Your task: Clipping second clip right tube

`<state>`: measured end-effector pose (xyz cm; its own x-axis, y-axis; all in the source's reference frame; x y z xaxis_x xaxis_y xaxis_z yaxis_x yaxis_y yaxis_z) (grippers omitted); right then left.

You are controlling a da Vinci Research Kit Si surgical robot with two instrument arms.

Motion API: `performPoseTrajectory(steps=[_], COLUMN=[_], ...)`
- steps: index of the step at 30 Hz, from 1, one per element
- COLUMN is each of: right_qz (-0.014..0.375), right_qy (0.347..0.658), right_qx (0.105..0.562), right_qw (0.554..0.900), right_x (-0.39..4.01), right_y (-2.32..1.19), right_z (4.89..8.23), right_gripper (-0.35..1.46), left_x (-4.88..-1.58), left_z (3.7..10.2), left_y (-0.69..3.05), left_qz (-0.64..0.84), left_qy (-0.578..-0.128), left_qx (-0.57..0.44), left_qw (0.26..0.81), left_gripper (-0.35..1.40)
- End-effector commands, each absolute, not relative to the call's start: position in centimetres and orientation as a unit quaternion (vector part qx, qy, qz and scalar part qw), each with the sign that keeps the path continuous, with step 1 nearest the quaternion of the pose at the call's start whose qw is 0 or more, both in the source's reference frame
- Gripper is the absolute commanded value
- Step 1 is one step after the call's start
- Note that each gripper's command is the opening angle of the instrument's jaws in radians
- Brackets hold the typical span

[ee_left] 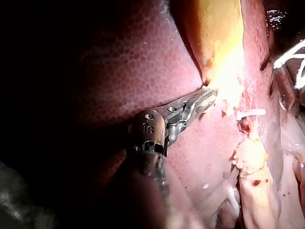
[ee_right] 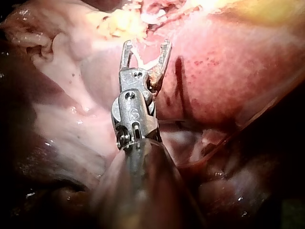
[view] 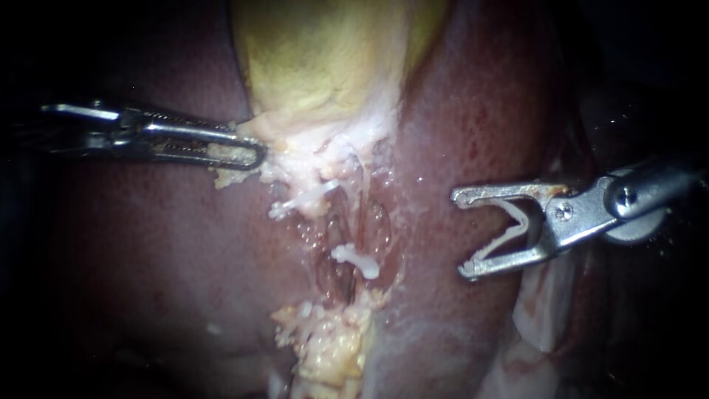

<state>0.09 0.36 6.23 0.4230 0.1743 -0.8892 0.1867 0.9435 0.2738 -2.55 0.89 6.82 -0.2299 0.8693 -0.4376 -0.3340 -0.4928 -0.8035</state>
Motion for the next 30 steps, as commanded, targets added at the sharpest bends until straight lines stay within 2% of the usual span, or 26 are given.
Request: performPoseTrajectory(steps=[1,10,17,21,27,30], right_qz=[-0.004,-0.004,-0.006,0.032,0.121,0.144], right_qy=[0.537,0.537,0.539,0.536,0.544,0.542], right_qx=[0.168,0.168,0.173,0.227,0.284,0.301], right_qw=[0.827,0.827,0.825,0.813,0.78,0.771], right_x=[0.1,0.11,0.29,0.45,0.71,0.84], right_y=[0.36,0.35,0.31,0.23,0.09,0.06], right_z=[6.23,6.22,6.2,6.27,6.53,6.7], right_gripper=[0.49,0.49,0.49,0.48,0.48,0.48], left_x=[-2.52,-2.12,-2.1,-2.1,-2.11,-2.11], left_z=[6.78,6.4,6.37,6.37,6.36,6.36], left_y=[0.91,1.04,1.06,1.06,1.06,1.06], left_qz=[0.729,0.726,0.724,0.724,0.724,0.724], left_qy=[-0.29,-0.284,-0.282,-0.281,-0.281,-0.281], left_qx=[-0.463,-0.461,-0.463,-0.463,-0.463,-0.463], left_qw=[0.412,0.423,0.426,0.426,0.426,0.426], left_gripper=[-0.35,-0.35,-0.35,-0.35,-0.35,-0.35])
